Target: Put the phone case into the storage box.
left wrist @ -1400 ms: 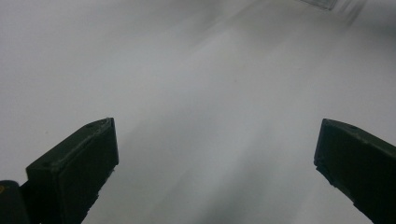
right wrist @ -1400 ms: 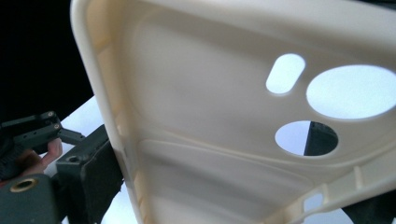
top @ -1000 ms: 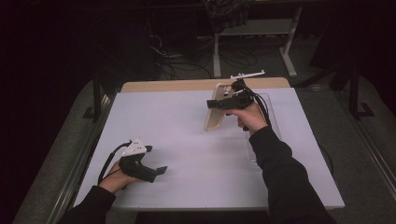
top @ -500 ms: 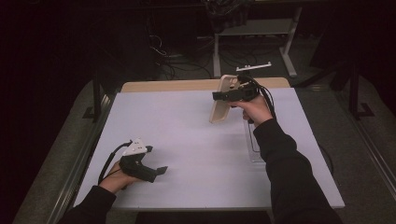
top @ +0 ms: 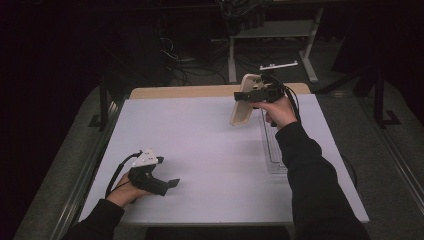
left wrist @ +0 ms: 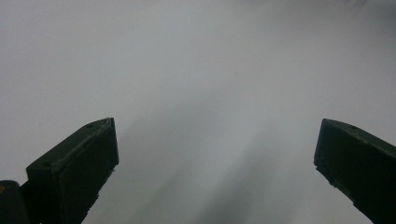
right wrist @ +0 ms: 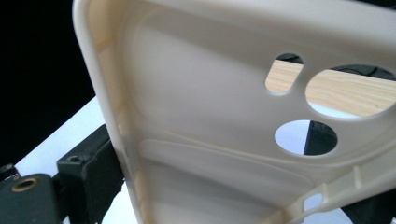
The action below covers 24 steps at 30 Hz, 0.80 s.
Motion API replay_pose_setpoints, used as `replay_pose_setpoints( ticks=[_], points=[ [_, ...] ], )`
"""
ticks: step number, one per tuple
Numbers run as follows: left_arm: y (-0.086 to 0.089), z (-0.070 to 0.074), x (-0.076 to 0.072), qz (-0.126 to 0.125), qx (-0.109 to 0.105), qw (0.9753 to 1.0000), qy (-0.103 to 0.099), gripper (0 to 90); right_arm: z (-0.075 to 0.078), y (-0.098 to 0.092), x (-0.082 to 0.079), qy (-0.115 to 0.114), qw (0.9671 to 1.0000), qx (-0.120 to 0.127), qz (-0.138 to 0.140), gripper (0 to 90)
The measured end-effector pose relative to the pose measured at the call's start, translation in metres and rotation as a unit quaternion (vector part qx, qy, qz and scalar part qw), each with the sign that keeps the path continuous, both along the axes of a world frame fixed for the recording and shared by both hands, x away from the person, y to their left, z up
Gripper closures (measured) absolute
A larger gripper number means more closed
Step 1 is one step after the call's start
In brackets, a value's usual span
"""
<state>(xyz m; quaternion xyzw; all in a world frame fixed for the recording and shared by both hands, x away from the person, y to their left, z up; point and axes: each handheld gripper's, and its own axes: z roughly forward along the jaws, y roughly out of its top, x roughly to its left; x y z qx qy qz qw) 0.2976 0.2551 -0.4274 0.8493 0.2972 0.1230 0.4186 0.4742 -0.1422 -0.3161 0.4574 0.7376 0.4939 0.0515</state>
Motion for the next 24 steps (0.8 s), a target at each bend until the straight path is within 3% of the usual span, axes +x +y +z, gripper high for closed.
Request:
replay_pose_setpoints(
  ticks=[24],
  points=[
    [-0.002,0.000,-0.001,0.000,0.000,1.0000,0.002,0.0,0.015,-0.036,0.015,-0.018,0.9973,-0.027,-0.066,8.1]
  ],
)
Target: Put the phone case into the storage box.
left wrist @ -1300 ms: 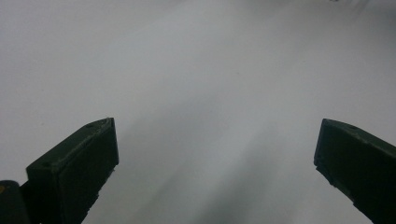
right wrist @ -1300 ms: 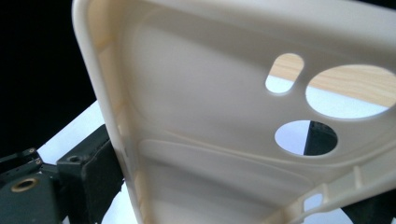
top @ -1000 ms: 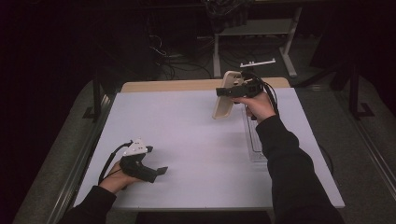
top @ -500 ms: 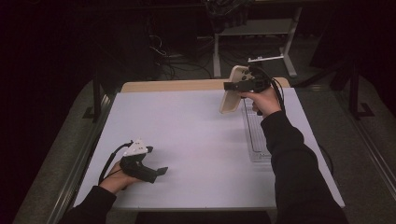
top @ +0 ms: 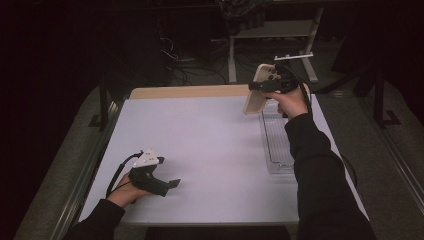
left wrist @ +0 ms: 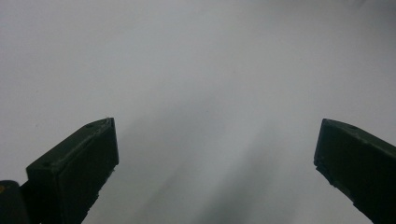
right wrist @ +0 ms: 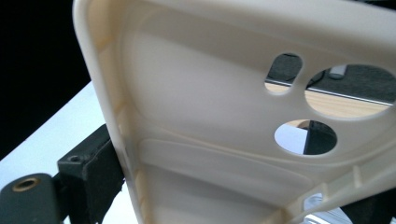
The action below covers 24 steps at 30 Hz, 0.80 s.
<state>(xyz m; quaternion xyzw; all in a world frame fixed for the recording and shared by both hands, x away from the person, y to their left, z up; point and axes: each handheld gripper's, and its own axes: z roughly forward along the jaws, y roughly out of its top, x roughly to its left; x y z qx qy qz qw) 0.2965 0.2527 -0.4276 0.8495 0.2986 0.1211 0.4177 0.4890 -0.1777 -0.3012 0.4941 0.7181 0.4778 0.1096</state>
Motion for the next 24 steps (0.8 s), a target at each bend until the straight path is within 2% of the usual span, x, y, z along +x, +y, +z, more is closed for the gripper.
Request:
replay_pose_setpoints(
  ticks=[5,11,24],
  points=[
    [-0.001,0.000,0.001,-0.004,0.005,1.0000,-0.002,0.0,0.005,-0.007,0.002,-0.005,0.9999,-0.008,-0.013,8.2],
    [-0.002,0.000,0.000,-0.003,0.001,1.0000,0.001,0.0,0.007,-0.016,0.004,-0.008,0.9990,-0.028,-0.035,8.3],
    [-0.004,0.000,-0.001,0.001,-0.010,1.0000,0.002,0.0,0.001,-0.026,0.010,-0.011,0.9937,-0.078,-0.080,8.2]
  ],
)
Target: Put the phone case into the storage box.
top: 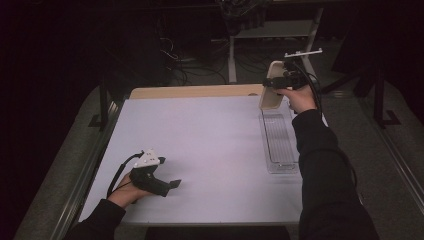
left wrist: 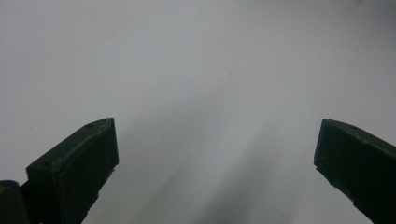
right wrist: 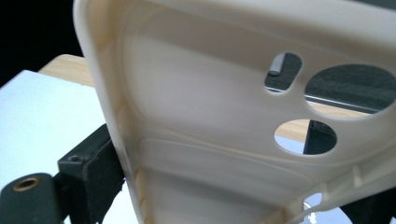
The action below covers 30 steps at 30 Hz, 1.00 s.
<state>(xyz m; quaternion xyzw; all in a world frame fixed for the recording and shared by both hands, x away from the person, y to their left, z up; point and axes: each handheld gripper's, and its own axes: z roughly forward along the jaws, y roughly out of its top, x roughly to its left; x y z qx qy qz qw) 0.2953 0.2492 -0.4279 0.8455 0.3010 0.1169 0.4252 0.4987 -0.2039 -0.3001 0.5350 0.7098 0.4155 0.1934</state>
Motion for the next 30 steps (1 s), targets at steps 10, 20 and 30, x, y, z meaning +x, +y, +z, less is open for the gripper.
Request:
replay_pose_setpoints(
  ticks=[10,20,30],
  points=[
    [0.001,0.001,0.000,-0.004,0.003,1.0000,-0.001,0.0,-0.013,-0.004,0.009,0.014,0.9987,-0.035,-0.033,8.1],
    [0.001,0.001,0.000,-0.007,0.006,1.0000,-0.001,0.0,-0.030,-0.001,0.020,0.030,0.9966,-0.054,-0.055,7.9],
    [0.001,0.001,0.000,-0.011,0.004,0.9999,0.001,0.0,-0.049,0.007,0.028,0.054,0.9924,-0.081,-0.075,7.5]
  ],
)
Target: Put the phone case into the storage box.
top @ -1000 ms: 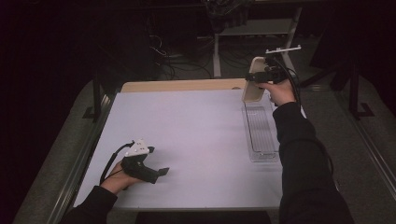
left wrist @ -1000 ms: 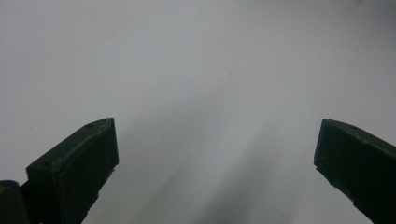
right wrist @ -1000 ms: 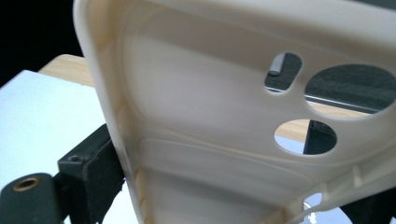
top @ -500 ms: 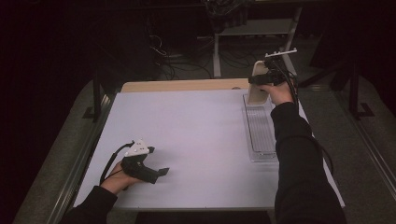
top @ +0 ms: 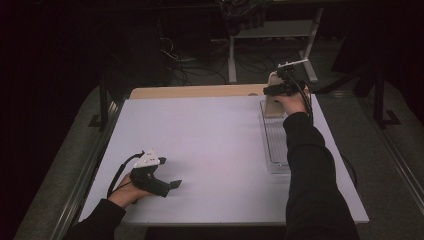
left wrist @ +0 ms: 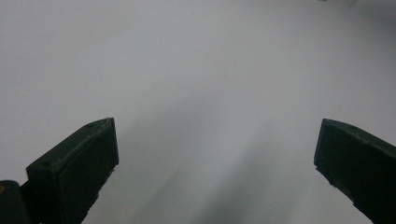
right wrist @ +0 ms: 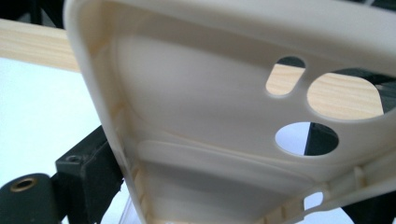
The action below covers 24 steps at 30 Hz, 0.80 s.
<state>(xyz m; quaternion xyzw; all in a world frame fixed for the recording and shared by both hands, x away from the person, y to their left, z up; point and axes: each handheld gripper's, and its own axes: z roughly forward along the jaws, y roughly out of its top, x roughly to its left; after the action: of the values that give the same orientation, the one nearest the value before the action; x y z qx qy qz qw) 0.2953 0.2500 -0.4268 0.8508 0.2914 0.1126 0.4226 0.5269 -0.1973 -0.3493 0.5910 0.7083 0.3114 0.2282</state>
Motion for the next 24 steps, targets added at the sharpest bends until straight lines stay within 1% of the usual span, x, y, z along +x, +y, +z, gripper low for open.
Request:
replay_pose_setpoints(
  ticks=[1,3,5,9,10,14,20,24],
  points=[
    [0.000,0.000,0.000,-0.001,0.001,1.0000,-0.001,0.0,-0.002,0.001,0.000,-0.001,1.0000,-0.003,-0.005,7.4],
    [-0.001,0.000,0.000,0.000,-0.005,1.0000,0.001,0.0,-0.007,0.002,0.001,0.003,1.0000,0.000,-0.004,7.4],
    [-0.001,-0.001,0.000,-0.002,-0.005,1.0000,0.001,0.0,-0.011,0.003,0.001,0.008,0.9999,-0.009,-0.006,7.3],
    [-0.001,0.000,0.000,-0.005,-0.002,1.0000,-0.001,0.0,-0.018,0.001,0.002,0.015,0.9998,-0.010,-0.013,6.9],
    [-0.001,-0.001,0.000,-0.005,-0.003,1.0000,-0.001,0.0,-0.019,0.001,0.002,0.017,0.9997,-0.007,-0.015,6.8],
    [-0.002,-0.001,0.000,-0.003,-0.004,1.0000,0.002,0.0,-0.021,0.002,0.003,0.016,0.9997,-0.008,-0.018,6.5],
    [-0.002,-0.001,0.000,-0.003,-0.004,1.0000,0.002,0.0,-0.023,0.006,0.006,0.011,0.9996,-0.017,-0.019,6.0],
    [-0.002,-0.001,0.000,-0.003,-0.004,1.0000,0.002,0.0,-0.025,0.007,0.008,0.007,0.9997,-0.015,-0.019,5.7]
  ],
)
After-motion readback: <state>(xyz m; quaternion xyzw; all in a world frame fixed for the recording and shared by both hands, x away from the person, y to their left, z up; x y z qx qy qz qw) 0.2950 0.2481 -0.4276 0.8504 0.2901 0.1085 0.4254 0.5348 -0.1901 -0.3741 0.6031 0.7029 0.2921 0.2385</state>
